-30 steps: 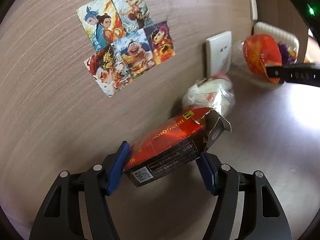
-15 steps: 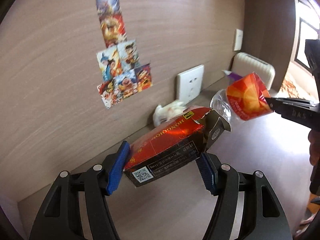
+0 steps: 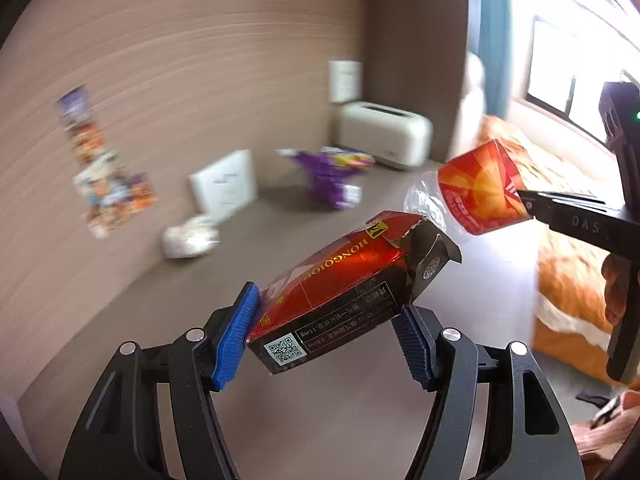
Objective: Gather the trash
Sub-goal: 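Carry the red box and pink bottle down to the bin and release them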
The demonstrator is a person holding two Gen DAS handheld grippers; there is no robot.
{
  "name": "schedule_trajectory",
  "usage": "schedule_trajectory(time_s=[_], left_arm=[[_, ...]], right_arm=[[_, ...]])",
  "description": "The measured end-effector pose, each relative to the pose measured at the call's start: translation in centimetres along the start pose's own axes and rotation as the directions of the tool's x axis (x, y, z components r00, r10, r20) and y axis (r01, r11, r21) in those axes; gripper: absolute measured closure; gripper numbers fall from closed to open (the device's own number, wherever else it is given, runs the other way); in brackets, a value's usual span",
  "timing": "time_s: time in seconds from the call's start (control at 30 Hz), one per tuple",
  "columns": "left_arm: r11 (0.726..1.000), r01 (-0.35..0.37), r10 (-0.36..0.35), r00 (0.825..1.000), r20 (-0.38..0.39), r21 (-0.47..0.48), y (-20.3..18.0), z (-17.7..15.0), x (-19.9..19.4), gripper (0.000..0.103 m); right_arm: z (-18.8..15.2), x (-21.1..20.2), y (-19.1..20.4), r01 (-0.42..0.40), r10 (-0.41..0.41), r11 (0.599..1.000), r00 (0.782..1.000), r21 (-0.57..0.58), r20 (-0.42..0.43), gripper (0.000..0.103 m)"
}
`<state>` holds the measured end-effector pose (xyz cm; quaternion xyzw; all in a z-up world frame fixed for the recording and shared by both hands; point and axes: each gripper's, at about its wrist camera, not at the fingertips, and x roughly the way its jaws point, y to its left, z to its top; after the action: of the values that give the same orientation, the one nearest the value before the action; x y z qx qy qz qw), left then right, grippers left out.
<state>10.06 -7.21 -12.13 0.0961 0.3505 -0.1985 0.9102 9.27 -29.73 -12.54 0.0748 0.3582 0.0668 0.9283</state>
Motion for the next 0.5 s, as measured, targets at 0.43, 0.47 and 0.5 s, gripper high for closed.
schedule_trajectory(time_s=[0.43,0.47,0.5], left_arm=[[0.92,0.303,-0.274,0.951,-0.145,0.249,-19.7,-1.0,3.6,0.038],[0.906,0.325,-0.289,0.943,-0.163,0.272,-21.5,-1.3,3.9,0.039],[0.894,0.345,-0.303,0.936,-0.18,0.288,-22.9,-1.6,4.2,0.039]], right_arm=[[-9.4,-9.0,-13.4,0.221,-0.206,0.954,0.974,0.204,-0.092,0.097],[-10.3,-9.6,-14.4,0.24,-0.223,0.945,0.97,0.221,-0.101,0.097],[-10.8,-9.9,-15.1,0.251,-0.231,0.94,0.967,0.233,-0.107,0.097]])
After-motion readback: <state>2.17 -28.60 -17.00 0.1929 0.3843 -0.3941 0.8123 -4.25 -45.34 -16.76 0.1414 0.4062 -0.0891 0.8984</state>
